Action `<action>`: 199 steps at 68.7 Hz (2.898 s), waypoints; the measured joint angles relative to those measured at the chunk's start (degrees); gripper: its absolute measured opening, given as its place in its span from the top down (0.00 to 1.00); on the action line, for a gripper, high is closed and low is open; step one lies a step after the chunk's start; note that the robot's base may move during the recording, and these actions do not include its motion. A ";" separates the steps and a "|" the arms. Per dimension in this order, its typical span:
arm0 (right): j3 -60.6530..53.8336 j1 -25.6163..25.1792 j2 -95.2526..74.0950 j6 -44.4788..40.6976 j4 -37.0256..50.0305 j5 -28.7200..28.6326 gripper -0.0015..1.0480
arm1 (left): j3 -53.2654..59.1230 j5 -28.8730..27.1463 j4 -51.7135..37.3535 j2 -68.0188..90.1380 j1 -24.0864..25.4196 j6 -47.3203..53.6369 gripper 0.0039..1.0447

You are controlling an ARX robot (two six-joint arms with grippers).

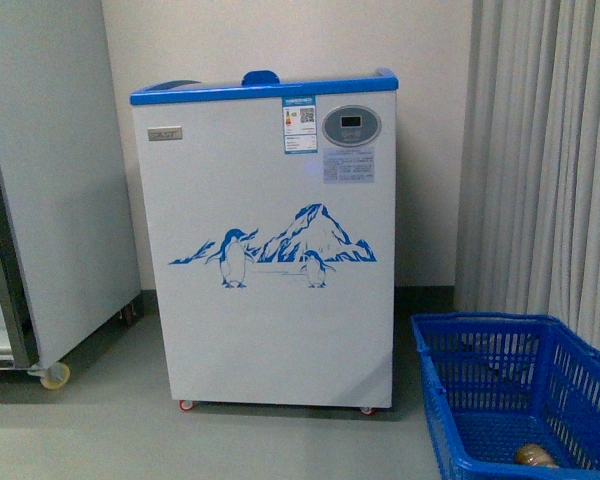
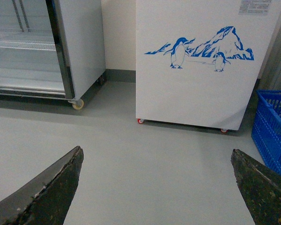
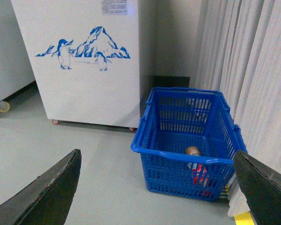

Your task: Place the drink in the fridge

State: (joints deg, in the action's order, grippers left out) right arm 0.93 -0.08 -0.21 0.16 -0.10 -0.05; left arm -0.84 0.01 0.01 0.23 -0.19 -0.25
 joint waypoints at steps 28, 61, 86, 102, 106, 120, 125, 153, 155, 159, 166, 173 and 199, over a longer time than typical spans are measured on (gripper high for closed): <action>0.00 0.00 0.00 0.00 0.00 0.00 0.07 | 0.00 0.00 0.00 0.00 0.00 0.00 0.08; 0.00 0.00 0.02 0.00 0.00 0.00 0.07 | 0.00 0.00 0.00 0.00 0.00 0.00 0.08; 0.00 0.00 0.02 -0.02 0.00 0.00 0.07 | 0.00 0.02 0.00 0.00 0.00 0.00 0.08; 0.00 0.00 0.02 0.00 0.00 0.00 0.07 | 0.00 0.00 0.00 0.00 0.00 0.00 0.08; 0.00 0.00 0.02 -0.02 0.00 -0.07 0.07 | 0.00 0.00 0.00 0.00 0.00 0.00 0.08; 0.00 0.00 0.02 0.00 0.00 -0.09 0.07 | 0.00 -0.02 0.00 0.00 0.00 0.00 0.08; 0.00 0.00 -0.02 0.00 0.00 0.04 0.07 | 0.00 0.02 0.00 0.04 0.00 0.00 0.08; 17.09 -19.98 -77.99 -3.06 26.58 11.17 0.07 | 0.00 0.02 0.00 0.00 0.00 0.00 0.08; 19.58 -20.87 -88.72 -4.52 32.92 12.00 0.07 | 0.00 -0.02 0.00 0.00 0.00 -0.02 0.08; 24.02 -22.29 -103.30 -5.25 38.51 12.83 0.07 | 0.00 0.00 0.00 0.00 0.00 0.00 0.08; 29.70 -23.30 -118.73 -6.19 41.44 12.68 0.07 | 0.00 0.00 0.00 0.00 0.00 0.00 0.08; 34.93 -23.82 -131.12 -8.20 43.41 12.68 0.07 | 0.00 0.00 0.00 0.00 0.00 0.00 0.08; 49.90 -26.38 -157.04 -16.15 44.94 11.80 0.07 | 0.00 0.00 0.00 0.00 0.00 0.00 0.08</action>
State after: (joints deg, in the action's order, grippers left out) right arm 50.83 -26.46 -157.25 -15.99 44.84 11.75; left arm -0.84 0.01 0.01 0.23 -0.19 -0.25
